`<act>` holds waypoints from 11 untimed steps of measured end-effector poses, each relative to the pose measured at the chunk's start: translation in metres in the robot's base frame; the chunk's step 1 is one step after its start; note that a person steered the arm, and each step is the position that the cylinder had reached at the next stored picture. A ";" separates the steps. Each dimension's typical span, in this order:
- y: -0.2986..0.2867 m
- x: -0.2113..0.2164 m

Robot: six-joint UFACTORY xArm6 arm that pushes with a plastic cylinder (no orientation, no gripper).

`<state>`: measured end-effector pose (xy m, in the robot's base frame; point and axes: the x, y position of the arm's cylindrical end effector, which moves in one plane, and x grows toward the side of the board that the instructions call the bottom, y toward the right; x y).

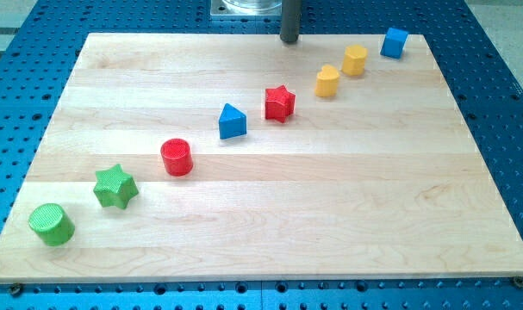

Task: Move the hexagon close to the heart

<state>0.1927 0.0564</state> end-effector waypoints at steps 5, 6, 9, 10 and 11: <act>-0.001 0.006; 0.045 0.016; 0.115 0.059; 0.108 0.081; 0.125 0.093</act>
